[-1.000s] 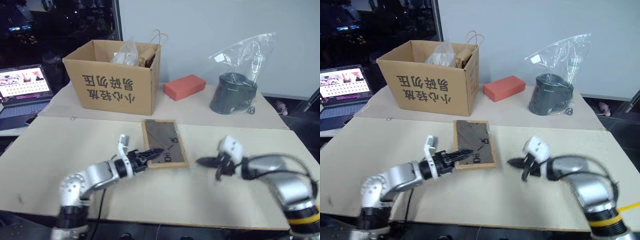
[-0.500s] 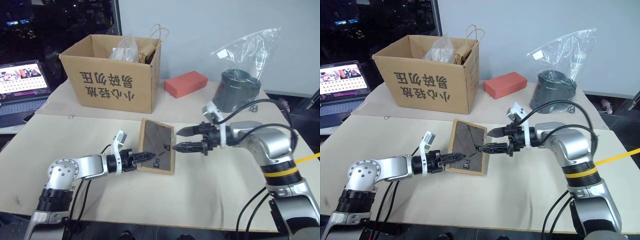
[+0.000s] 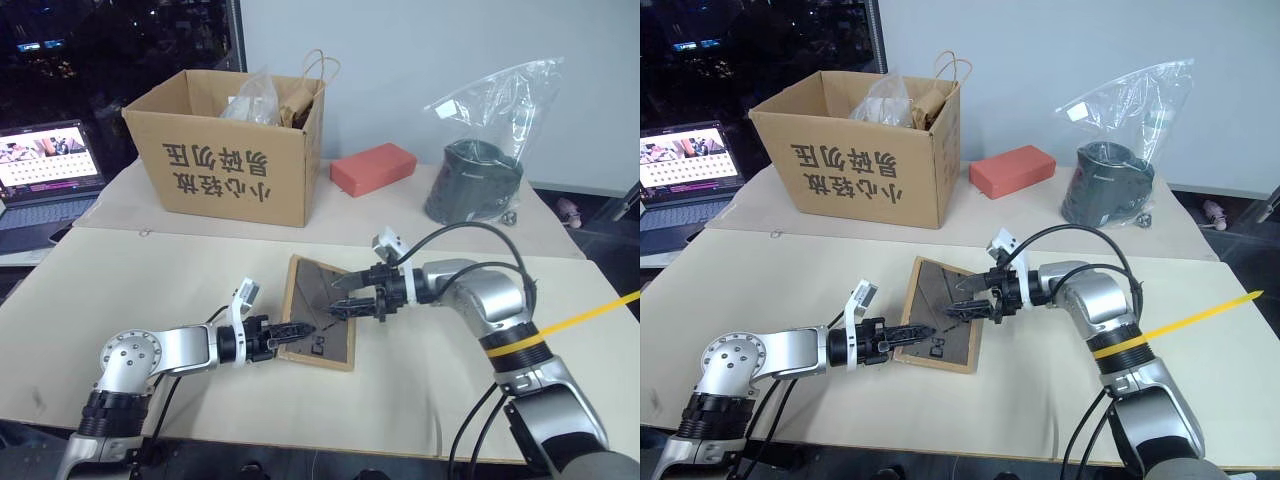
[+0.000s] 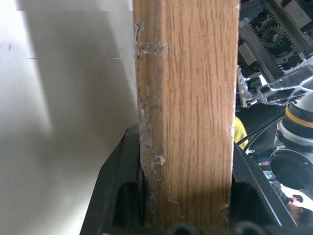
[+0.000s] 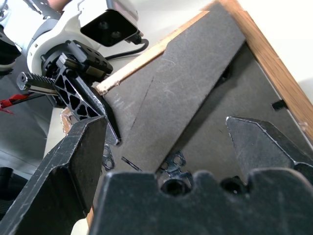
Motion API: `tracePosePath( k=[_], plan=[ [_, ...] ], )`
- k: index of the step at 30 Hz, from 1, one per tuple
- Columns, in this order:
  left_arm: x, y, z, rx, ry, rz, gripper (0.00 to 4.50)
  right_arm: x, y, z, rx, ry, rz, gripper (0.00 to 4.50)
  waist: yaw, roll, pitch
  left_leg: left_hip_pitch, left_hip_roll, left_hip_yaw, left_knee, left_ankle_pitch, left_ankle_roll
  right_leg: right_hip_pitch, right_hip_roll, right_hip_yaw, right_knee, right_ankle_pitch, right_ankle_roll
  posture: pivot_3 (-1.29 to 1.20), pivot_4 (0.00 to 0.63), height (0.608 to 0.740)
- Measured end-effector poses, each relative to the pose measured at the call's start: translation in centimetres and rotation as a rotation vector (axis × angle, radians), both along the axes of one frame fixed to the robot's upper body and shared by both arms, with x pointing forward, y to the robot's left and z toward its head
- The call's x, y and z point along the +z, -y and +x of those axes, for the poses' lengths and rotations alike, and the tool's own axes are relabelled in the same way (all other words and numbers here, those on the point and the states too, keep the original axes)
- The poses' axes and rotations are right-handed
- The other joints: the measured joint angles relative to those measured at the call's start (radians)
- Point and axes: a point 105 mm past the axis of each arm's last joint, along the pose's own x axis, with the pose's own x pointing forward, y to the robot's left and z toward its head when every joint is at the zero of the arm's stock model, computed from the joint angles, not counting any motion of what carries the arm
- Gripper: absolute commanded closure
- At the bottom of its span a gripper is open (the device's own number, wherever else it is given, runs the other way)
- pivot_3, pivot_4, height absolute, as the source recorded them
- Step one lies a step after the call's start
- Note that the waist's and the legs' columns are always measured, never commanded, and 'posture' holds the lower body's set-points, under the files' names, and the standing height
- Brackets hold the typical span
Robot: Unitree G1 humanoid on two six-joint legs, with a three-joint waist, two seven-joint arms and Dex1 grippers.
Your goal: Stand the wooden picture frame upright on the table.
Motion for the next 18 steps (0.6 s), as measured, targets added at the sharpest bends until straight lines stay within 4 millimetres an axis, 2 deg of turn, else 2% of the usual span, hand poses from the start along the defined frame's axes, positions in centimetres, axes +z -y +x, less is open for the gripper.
tracePosePath(
  k=[6,10,18],
  plan=[
    [0.1,0.0,0.2,-0.02,-0.031,-0.026,3.35,0.0,-1.3,-1.7,0.093,0.012,0.017,0.01,0.001,0.0,0.0,0.0,0.0,-0.002,0.0,0.0,0.0,0.001,0.0,-0.003,0.0,0.0,0.0,0.0,0.15,0.73],
    [0.4,-0.2,0.7,-0.018,-0.062,-0.062,3.35,0.2,-0.4,-3.4,0.17,0.026,0.008,0.01,0.006,0.0,0.0,-0.001,0.0,-0.004,0.0,0.0,-0.001,0.001,0.0,-0.005,0.0,0.0,0.0,0.0,0.15,0.73],
    [1.0,0.3,0.3,-0.097,-0.115,-0.136,3.35,1.1,0.7,-4.9,0.214,0.045,0.028,0.01,0.001,0.001,0.0,-0.001,0.0,-0.007,0.0,0.001,-0.002,0.001,0.001,-0.006,0.0,0.0,-0.001,0.0,0.15,0.73]
  ],
)
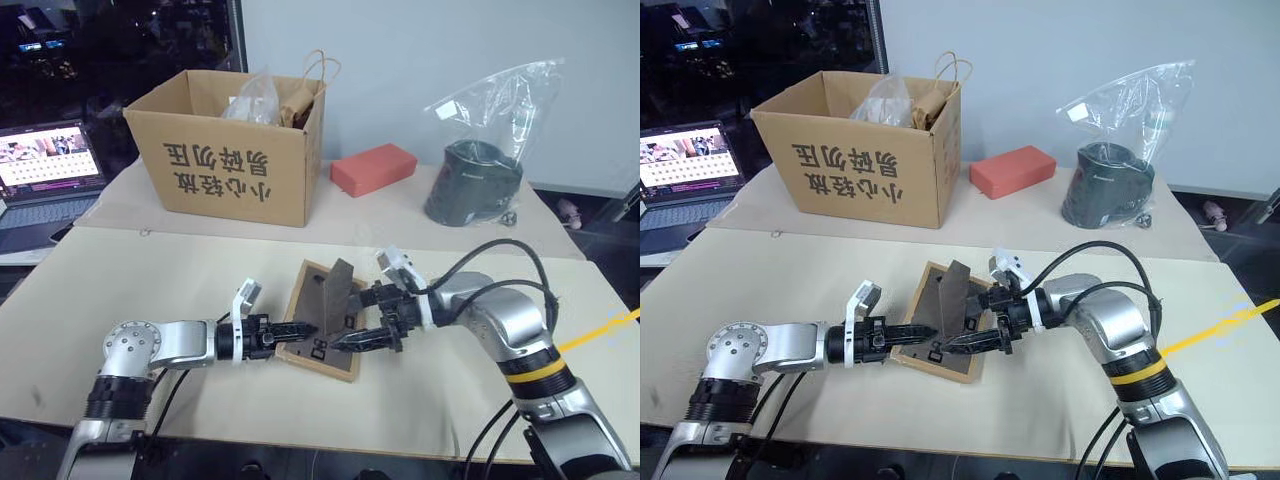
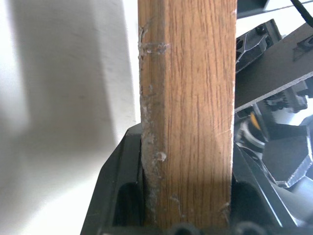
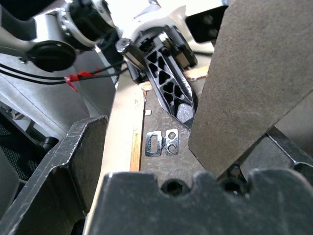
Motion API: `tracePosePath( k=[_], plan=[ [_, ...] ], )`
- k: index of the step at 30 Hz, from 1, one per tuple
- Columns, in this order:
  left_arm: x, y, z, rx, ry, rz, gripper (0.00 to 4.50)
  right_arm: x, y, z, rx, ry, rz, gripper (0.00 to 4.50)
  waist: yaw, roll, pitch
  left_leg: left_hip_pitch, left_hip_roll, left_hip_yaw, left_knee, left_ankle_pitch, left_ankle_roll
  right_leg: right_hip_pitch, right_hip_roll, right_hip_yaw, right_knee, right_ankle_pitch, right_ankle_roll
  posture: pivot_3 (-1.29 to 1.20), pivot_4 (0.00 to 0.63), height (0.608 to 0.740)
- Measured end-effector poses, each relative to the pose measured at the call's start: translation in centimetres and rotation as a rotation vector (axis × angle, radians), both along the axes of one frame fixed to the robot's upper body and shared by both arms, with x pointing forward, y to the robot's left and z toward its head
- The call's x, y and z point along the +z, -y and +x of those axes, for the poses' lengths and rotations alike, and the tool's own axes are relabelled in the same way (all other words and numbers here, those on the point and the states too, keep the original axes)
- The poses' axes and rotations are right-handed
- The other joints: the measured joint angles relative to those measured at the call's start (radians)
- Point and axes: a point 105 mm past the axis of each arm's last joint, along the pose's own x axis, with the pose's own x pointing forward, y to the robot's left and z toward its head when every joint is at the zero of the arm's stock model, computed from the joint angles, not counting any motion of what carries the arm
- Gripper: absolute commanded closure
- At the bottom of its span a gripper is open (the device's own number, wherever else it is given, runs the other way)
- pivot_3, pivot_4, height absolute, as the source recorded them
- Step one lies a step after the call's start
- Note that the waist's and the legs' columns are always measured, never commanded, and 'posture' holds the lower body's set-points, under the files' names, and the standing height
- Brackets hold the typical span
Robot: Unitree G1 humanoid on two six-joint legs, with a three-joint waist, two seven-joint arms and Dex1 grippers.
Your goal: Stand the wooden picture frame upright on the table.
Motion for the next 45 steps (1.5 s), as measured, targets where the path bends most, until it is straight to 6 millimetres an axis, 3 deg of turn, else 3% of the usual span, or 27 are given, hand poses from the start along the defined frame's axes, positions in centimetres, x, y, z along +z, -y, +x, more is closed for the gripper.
tracePosePath(
  k=[10,19,23,27,30,35,41,44,45],
  plan=[
    [1.5,-0.7,0.2,-0.042,-0.038,-0.059,3.35,0.2,-0.1,1.7,-0.088,0.227,-0.029,0.01,0.001,0.0,0.0,0.0,0.0,0.0,0.0,0.0,0.0,0.0,0.0,-0.001,0.0,0.0,0.0,0.0,0.15,0.73],
    [2.9,-3.1,1.5,-0.008,-0.047,-0.062,3.35,1.5,5.0,-0.4,-0.204,0.336,-0.115,0.01,0.02,0.001,0.001,-0.001,0.0,-0.001,-0.001,0.0,-0.001,-0.001,0.0,-0.001,0.0,-0.001,-0.001,0.0,0.15,0.73],
    [2.8,-2.9,0.9,-0.052,-0.071,-0.082,3.35,3.0,5.7,2.0,-0.377,0.596,-0.071,0.01,0.015,0.001,0.001,-0.001,0.0,-0.001,-0.001,0.001,-0.001,-0.002,0.0,-0.001,0.0,-0.001,0.0,0.0,0.15,0.73],
    [2.6,-2.4,0.4,-0.094,-0.083,-0.082,3.35,2.9,6.7,4.4,-0.505,1.086,-0.181,0.01,0.022,0.001,0.001,-0.001,0.0,-0.001,-0.001,0.001,-0.001,-0.002,0.0,-0.001,-0.001,-0.001,-0.001,0.0,0.15,0.73],
    [2.4,-2.2,0.3,-0.106,-0.082,-0.067,3.35,1.1,6.2,4.1,-0.469,1.352,-0.222,0.01,0.026,0.001,0.001,-0.001,-0.001,-0.001,-0.002,0.001,-0.002,-0.002,0.0,-0.001,-0.001,-0.001,-0.001,0.0,0.15,0.73],
    [2.3,-2.0,-0.1,-0.129,-0.088,-0.057,3.35,-1.4,5.8,3.9,-0.431,1.531,-0.236,0.01,0.023,0.001,0.001,0.0,-0.001,-0.001,-0.001,0.002,-0.003,-0.001,0.0,-0.001,0.002,0.0,-0.002,0.0,0.15,0.73],
    [2.4,-1.5,-0.5,-0.165,-0.078,-0.046,3.35,-2.9,2.4,3.0,-0.367,1.631,-0.151,0.01,0.022,0.001,0.001,0.001,-0.001,-0.002,-0.001,0.003,-0.003,0.0,0.0,-0.001,0.003,0.0,-0.002,0.0,0.15,0.73],
    [2.3,-1.4,-0.6,-0.17,-0.076,-0.038,3.35,-3.0,2.0,2.9,-0.379,1.659,-0.126,0.01,0.025,0.001,0.001,0.001,-0.001,-0.002,0.0,0.003,-0.003,0.001,0.0,-0.001,0.003,0.0,-0.002,0.0,0.15,0.73],
    [2.2,-1.3,-0.8,-0.178,-0.066,-0.011,3.35,-2.9,1.9,3.0,-0.395,1.662,-0.114,0.26,0.025,0.001,0.001,0.001,-0.001,-0.002,0.0,0.003,-0.003,0.001,0.0,-0.001,0.003,0.0,-0.002,0.0,0.15,0.73]
  ],
)
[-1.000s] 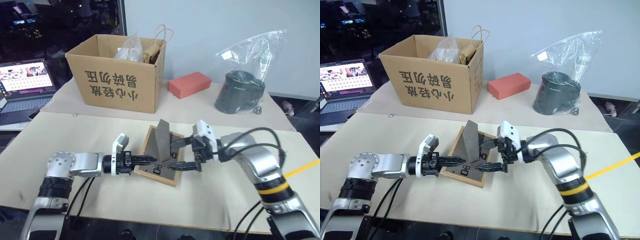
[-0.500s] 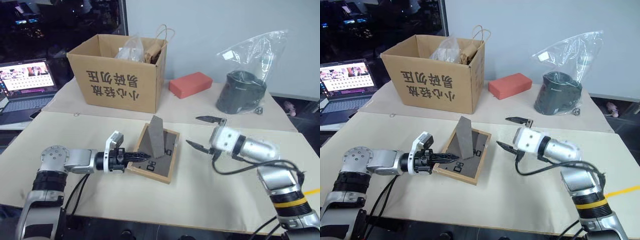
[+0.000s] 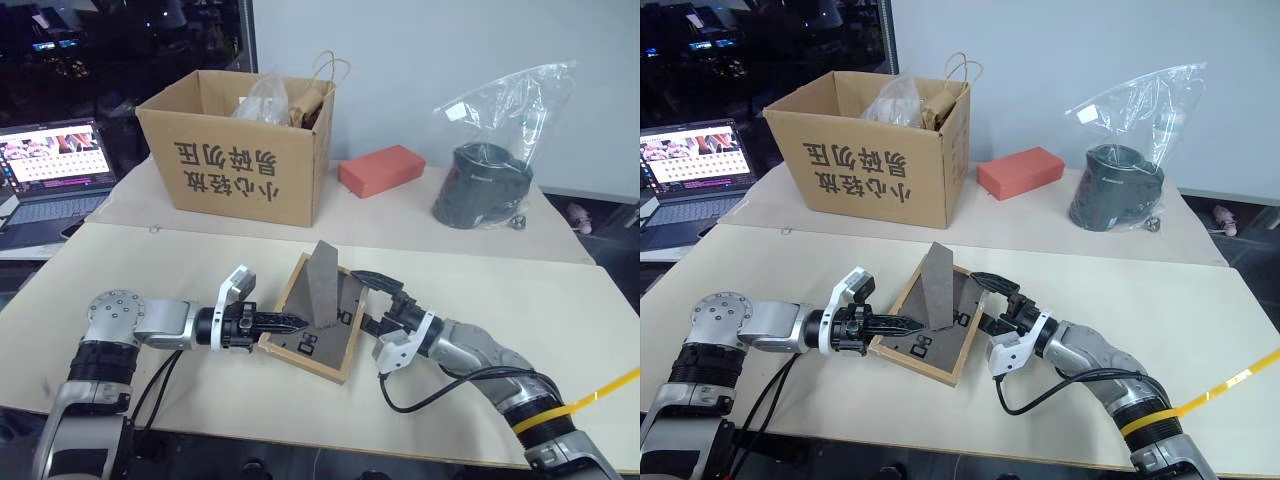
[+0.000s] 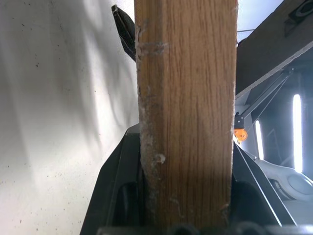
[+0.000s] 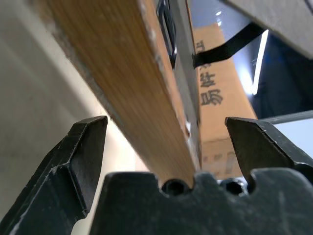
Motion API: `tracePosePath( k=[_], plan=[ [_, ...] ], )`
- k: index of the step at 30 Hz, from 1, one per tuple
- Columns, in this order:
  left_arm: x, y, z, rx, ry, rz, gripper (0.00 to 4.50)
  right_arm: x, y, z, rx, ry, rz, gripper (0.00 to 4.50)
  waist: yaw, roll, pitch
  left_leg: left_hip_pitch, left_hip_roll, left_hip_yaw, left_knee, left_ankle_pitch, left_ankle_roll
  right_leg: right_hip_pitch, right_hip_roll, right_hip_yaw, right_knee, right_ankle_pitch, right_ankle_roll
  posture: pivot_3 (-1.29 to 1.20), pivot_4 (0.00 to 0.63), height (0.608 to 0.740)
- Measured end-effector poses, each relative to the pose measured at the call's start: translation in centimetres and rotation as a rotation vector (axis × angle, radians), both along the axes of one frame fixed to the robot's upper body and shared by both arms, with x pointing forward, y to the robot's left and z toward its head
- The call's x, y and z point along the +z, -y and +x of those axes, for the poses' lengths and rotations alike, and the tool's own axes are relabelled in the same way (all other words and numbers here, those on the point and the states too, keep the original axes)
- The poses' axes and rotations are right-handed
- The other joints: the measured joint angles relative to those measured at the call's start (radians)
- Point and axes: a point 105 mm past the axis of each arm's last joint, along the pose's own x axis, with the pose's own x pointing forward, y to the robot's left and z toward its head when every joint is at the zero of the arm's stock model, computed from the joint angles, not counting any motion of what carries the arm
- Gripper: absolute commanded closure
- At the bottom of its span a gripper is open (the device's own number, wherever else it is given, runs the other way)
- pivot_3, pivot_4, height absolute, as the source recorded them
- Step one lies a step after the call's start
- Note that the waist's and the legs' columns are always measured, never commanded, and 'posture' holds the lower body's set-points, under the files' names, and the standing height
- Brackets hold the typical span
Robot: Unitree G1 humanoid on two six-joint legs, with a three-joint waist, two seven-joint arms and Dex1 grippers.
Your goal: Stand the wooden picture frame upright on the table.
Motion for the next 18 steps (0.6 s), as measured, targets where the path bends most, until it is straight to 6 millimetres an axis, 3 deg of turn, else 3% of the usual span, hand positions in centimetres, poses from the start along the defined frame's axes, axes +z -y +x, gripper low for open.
tracePosePath(
  k=[3,5,7,10,14,18],
  plan=[
    [-0.2,0.3,-0.3,-0.022,0.008,0.019,3.35,-0.2,0.0,-0.2,0.0,0.005,0.024,1.0,0.001,0.0,0.0,0.0,0.0,0.0,0.0,0.0,0.0,0.0,0.0,0.0,0.0,0.0,0.0,0.0,0.15,0.73],
    [-0.1,0.3,-0.5,-0.028,0.012,0.014,3.35,-0.5,0.1,-0.4,-0.001,-0.003,0.037,1.74,0.0,0.0,0.0,0.0,0.0,0.0,0.0,0.0,0.0,0.0,0.0,0.0,0.0,0.0,0.0,0.0,0.15,0.73],
    [0.0,0.4,-0.7,-0.035,0.015,0.0,2.35,-0.8,0.2,-0.7,0.001,-0.006,0.056,2.36,-0.001,0.0,0.0,0.0,0.0,-0.001,0.0,0.0,0.0,0.0,0.0,0.0,0.001,0.0,0.0,0.0,0.15,0.73],
    [0.2,0.2,-0.6,-0.021,0.023,-0.012,1.29,-1.5,0.0,-1.0,0.002,-0.018,0.049,3.25,-0.004,0.0,0.0,0.001,0.0,-0.001,0.001,0.0,0.0,0.0,0.0,0.0,0.003,0.0,0.0,0.0,0.15,0.73],
    [0.1,-0.1,-0.7,-0.013,0.02,-0.004,0.01,-1.0,-0.3,-1.2,0.012,-0.009,0.072,3.25,-0.006,0.0,0.0,0.001,0.0,-0.001,0.002,0.001,0.0,0.001,0.0,0.0,0.005,0.0,0.0,0.0,0.15,0.73],
    [0.8,-0.5,-0.5,0.003,0.051,-0.022,0.0,-0.6,-0.4,-1.2,0.019,-0.015,0.107,3.25,-0.007,0.0,0.0,0.001,0.0,-0.001,0.001,0.001,0.0,0.0,0.0,0.0,0.005,0.0,0.0,0.0,0.15,0.73]
  ],
)
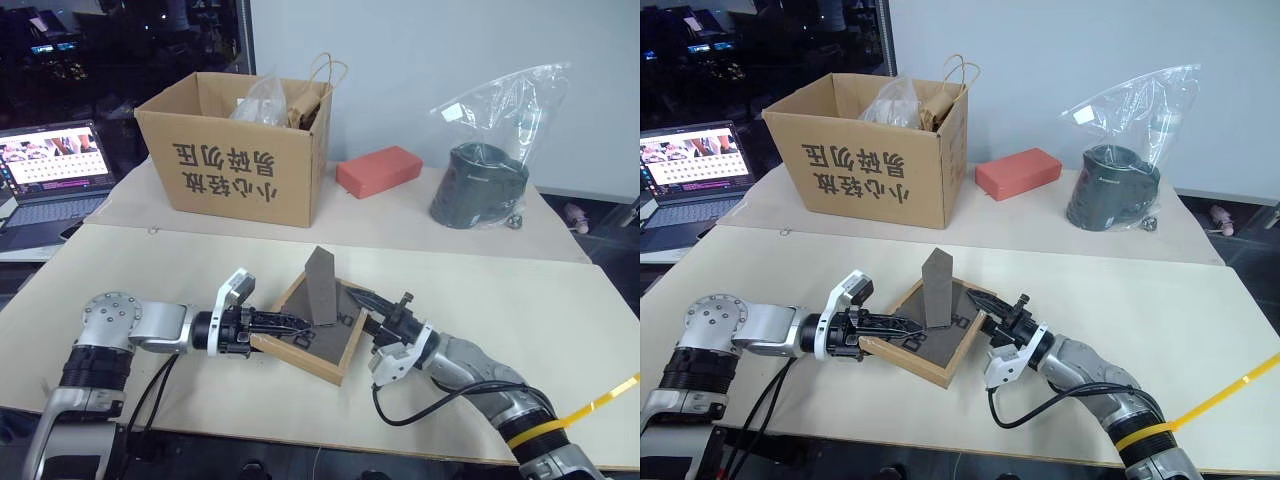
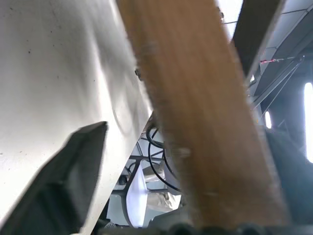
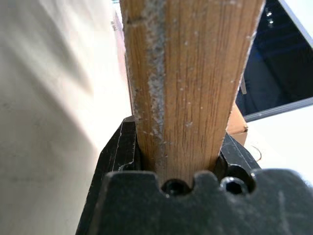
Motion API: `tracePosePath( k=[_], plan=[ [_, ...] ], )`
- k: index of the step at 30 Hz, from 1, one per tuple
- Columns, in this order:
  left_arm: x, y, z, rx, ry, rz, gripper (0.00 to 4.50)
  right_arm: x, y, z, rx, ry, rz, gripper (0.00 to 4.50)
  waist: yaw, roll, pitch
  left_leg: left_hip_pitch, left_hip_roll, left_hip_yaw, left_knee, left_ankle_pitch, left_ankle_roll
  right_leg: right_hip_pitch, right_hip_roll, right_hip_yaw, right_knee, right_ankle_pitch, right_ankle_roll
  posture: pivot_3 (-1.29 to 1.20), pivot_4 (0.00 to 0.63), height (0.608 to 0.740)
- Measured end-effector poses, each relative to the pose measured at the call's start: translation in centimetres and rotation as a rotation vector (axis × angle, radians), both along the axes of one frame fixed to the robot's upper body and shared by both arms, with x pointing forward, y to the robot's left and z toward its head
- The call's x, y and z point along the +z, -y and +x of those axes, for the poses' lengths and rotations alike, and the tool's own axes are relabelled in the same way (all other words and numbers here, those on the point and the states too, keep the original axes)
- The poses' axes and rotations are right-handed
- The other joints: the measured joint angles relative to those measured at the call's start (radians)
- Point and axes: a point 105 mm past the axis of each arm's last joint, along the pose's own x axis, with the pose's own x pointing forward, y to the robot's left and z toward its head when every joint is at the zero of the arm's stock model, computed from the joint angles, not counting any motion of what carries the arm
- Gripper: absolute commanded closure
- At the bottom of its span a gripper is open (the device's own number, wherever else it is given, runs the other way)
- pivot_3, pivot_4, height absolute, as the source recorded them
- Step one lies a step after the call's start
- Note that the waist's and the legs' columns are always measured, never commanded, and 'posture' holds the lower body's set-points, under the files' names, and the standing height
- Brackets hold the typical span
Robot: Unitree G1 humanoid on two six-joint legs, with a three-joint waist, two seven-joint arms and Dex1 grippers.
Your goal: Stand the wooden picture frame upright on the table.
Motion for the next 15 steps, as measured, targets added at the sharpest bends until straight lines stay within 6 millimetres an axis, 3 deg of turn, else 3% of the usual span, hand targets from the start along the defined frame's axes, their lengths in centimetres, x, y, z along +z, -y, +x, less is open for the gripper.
tracePosePath(
  k=[5,10,12,15],
  plan=[
    [3.9,-2.9,-0.2,0.068,0.197,0.001,0.0,1.1,0.7,0.6,-0.017,-0.035,0.079,3.25,-0.01,0.0,0.0,0.001,0.0,0.0,0.0,0.0,0.0,0.0,0.0,0.0,0.001,0.0,0.0,0.0,0.15,0.73],
    [6.0,-5.4,-0.6,0.135,0.319,-0.01,0.0,2.8,2.6,2.7,-0.091,-0.074,0.167,3.25,-0.02,0.001,0.0,0.001,0.0,0.0,0.0,0.0,0.0,0.002,0.0,0.0,0.001,0.0,0.0,0.0,0.15,0.73],
    [7.0,-5.8,-0.4,0.199,0.464,-0.023,0.0,3.6,3.9,4.3,-0.136,-0.155,0.232,3.25,-0.022,0.001,0.001,0.002,0.0,0.0,0.0,0.0,0.0,0.003,0.0,-0.001,0.001,0.0,-0.001,0.0,0.15,0.73],
    [8.0,-6.0,-0.8,0.241,0.605,-0.076,0.0,3.3,4.4,6.4,-0.124,-0.41,0.352,3.25,-0.027,0.0,0.001,0.01,0.0,0.0,-0.002,0.0,0.0,0.012,0.0,-0.002,-0.001,-0.001,-0.001,0.0,0.15,0.73]
  ],
)
